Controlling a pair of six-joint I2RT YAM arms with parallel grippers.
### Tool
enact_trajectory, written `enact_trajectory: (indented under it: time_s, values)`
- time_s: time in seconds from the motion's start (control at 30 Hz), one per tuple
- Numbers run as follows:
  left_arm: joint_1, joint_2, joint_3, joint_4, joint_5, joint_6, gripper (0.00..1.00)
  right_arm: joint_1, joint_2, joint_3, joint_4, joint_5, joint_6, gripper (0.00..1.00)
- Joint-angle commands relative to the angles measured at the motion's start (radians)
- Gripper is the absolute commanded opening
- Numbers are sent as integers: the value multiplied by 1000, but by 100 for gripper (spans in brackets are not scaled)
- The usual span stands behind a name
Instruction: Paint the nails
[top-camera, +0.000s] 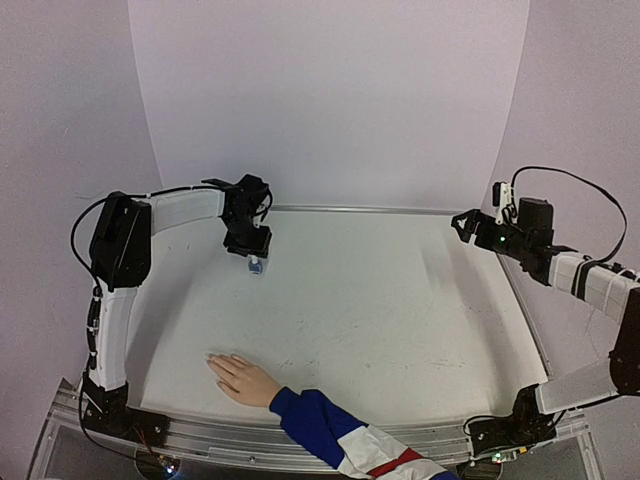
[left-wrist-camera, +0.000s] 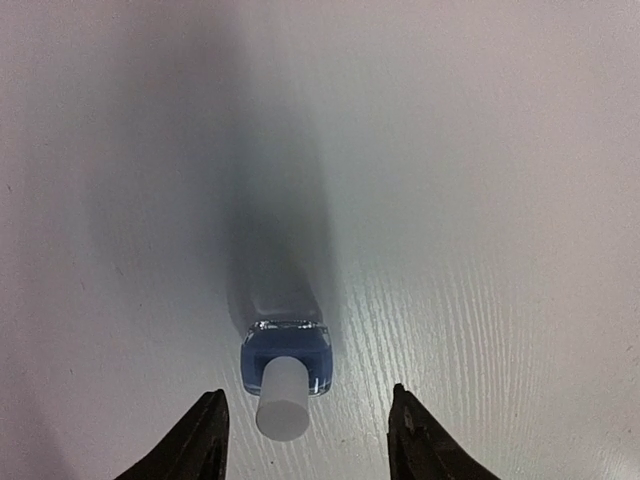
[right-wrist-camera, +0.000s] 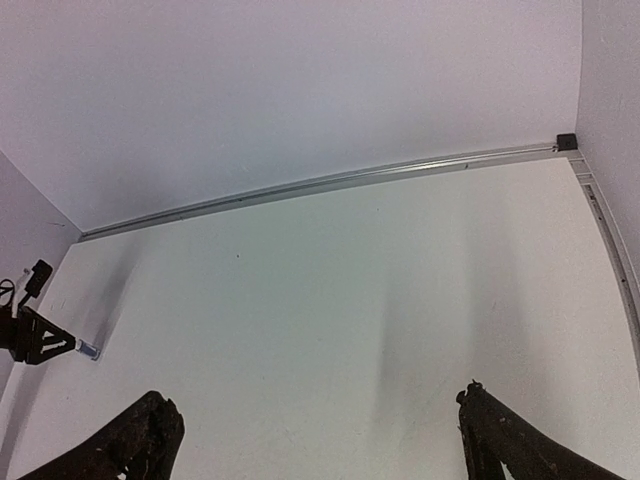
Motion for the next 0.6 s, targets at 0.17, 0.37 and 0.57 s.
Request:
enact_trajectory:
  time_s: [0.17, 0.37, 0.57]
  values:
    - [1, 59, 118, -47, -41, -7, 41, -8, -58, 32, 27, -32, 8, 98]
    - [1, 64, 115, -59, -61, -3, 34, -6, -64, 27, 27, -32, 8, 98]
    - [1, 54, 109, -59, -72, 2, 15, -7, -61, 27, 28, -38, 14, 98]
